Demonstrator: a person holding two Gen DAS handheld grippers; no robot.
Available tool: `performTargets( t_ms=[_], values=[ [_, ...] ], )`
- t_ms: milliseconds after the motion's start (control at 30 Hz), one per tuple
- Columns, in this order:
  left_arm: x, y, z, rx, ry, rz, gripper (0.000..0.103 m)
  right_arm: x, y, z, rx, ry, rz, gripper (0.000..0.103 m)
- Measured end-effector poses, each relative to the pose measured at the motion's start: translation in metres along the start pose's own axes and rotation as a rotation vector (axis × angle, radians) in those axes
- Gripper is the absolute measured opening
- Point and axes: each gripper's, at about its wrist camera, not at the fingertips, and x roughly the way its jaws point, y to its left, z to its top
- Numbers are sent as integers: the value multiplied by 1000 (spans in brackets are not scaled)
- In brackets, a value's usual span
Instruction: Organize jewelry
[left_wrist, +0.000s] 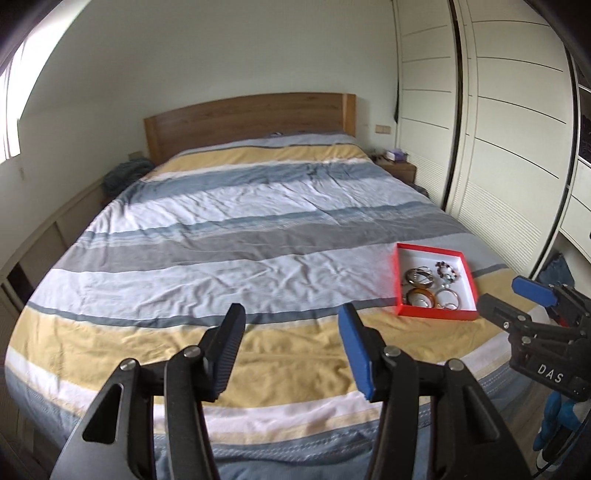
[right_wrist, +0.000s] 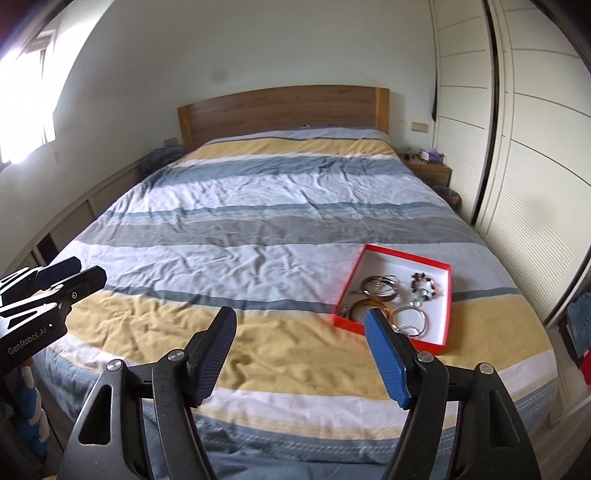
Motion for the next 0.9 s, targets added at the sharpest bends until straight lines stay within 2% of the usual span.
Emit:
performTargets(
  t_ms=[167,367,500,733,900],
  values=[
    [-42,19,-18,-24,-51,32,51,-29,35,-13,-55,-33,14,82],
    [-72,23,-35,-27,-84,63,51,-54,58,-30,-97,-57,20,86],
    [-87,22,-42,-24,-117,84,51,-67,65,-38,-105,-74,9,91],
    [-101,21,-48,-26,-148,84,51,-83,62,-45,-91,-99,-15,92],
    [-105,21,-51,-24,-161,87,52,-85,61,-52,-85,-99,-31,97]
  ],
)
